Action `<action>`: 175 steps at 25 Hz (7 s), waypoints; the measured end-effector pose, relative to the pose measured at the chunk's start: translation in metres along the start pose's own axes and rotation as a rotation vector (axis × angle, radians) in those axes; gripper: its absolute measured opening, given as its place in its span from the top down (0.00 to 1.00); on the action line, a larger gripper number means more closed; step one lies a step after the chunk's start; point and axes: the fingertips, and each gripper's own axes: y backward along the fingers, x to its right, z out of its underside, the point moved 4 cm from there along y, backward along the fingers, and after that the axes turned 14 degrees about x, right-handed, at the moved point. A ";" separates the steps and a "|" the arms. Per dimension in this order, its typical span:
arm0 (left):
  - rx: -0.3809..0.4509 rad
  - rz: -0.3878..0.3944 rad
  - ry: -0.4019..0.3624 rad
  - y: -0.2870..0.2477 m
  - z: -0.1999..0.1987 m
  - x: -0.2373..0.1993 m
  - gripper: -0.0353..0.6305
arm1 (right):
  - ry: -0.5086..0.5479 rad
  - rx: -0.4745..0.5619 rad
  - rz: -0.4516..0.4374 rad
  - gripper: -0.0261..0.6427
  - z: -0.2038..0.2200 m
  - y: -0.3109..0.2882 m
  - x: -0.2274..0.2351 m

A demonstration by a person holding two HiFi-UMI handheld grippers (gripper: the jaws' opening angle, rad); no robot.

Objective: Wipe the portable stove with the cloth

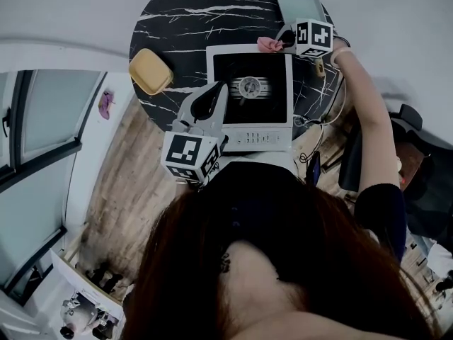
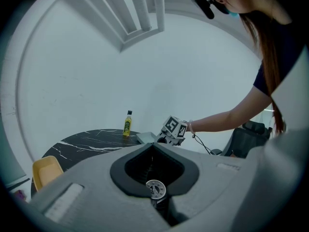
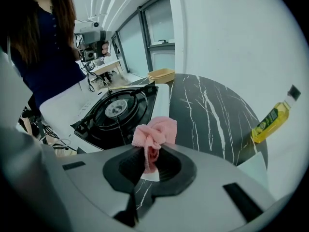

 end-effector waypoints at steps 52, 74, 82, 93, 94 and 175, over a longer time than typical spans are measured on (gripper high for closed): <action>0.071 0.109 -0.055 0.014 -0.017 0.043 0.93 | -0.526 0.266 1.018 0.90 0.033 0.018 -0.060; 0.097 0.110 -0.058 0.040 -0.023 0.057 0.93 | -0.561 0.216 1.044 0.90 0.030 0.006 -0.099; 0.092 0.116 -0.058 0.048 -0.025 0.066 0.93 | -0.557 0.192 1.035 0.90 0.029 0.003 -0.115; 0.094 0.134 -0.061 0.059 -0.028 0.078 0.93 | -0.550 0.155 1.025 0.90 0.025 0.000 -0.138; 0.095 0.136 -0.061 0.060 -0.029 0.078 0.93 | -0.553 0.153 1.024 0.90 0.025 -0.001 -0.140; 0.158 0.193 -0.008 0.200 -0.011 0.121 0.93 | -0.619 0.037 1.017 0.90 0.002 -0.050 -0.305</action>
